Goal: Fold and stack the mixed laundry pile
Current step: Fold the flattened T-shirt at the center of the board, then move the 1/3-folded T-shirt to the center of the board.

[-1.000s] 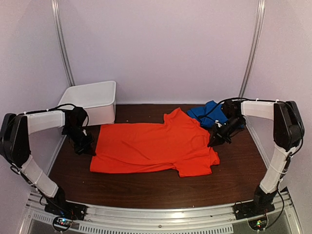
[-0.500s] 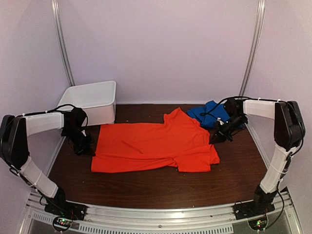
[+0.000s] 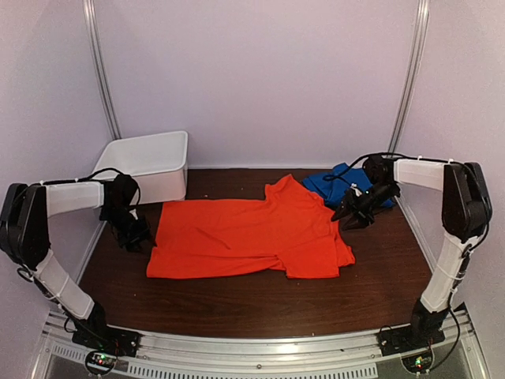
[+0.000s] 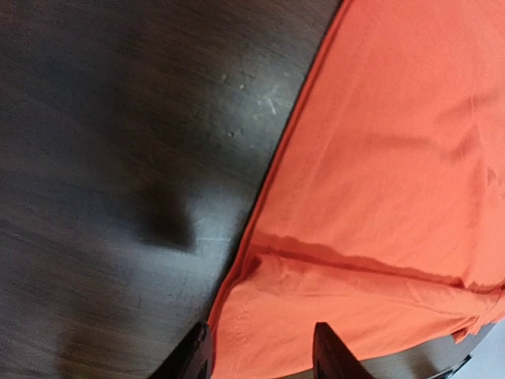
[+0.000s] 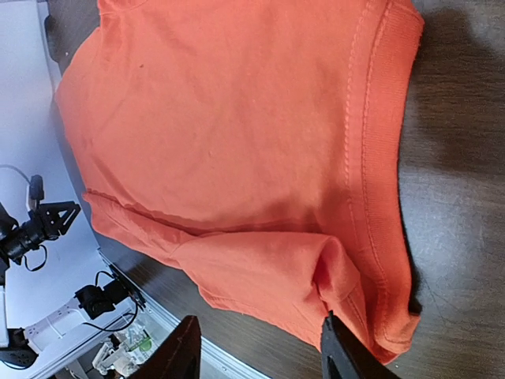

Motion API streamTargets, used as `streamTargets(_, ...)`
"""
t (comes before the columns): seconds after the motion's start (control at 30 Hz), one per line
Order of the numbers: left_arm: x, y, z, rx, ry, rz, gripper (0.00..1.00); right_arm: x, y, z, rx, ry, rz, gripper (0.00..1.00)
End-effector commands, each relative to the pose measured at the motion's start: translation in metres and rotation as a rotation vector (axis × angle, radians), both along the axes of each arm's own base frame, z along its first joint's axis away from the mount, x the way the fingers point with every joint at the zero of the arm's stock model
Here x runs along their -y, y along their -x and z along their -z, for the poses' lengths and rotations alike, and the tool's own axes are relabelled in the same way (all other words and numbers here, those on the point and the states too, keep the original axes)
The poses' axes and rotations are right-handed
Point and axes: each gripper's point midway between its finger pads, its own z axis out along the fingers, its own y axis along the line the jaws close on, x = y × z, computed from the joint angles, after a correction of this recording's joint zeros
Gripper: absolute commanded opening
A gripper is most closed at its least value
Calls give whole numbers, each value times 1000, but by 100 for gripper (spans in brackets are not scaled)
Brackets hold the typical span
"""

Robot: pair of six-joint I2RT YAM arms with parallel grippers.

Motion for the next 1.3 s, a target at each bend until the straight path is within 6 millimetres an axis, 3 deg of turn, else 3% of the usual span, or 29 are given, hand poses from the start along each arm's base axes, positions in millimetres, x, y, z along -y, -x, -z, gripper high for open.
streamTargets(0.0, -8, 0, -30, 103, -26, 10, 51, 22, 10, -37, 96, 3, 47, 53)
streamTargets(0.2, -1, 59, -9, -23, 53, -21, 50, 36, 64, 0, 5, 30, 69, 51)
streamTargets(0.43, 2, 84, 4, -40, 98, -36, 50, 38, 85, 26, 0, 31, 76, 54)
streamTargets(0.73, 12, 80, 28, -30, 155, -17, 51, 27, 87, 46, 10, -30, 72, 55)
streamTargets(1.07, 14, 74, 37, -26, 164, -31, 40, 27, 88, 71, -6, -14, 59, 48)
streamTargets(1.17, 13, 73, 38, -24, 158, -36, 30, 29, 88, 76, -14, 3, 50, 38)
streamTargets(1.27, 10, 73, 35, -32, 139, -39, 14, 33, 90, 76, -22, 33, 44, 16)
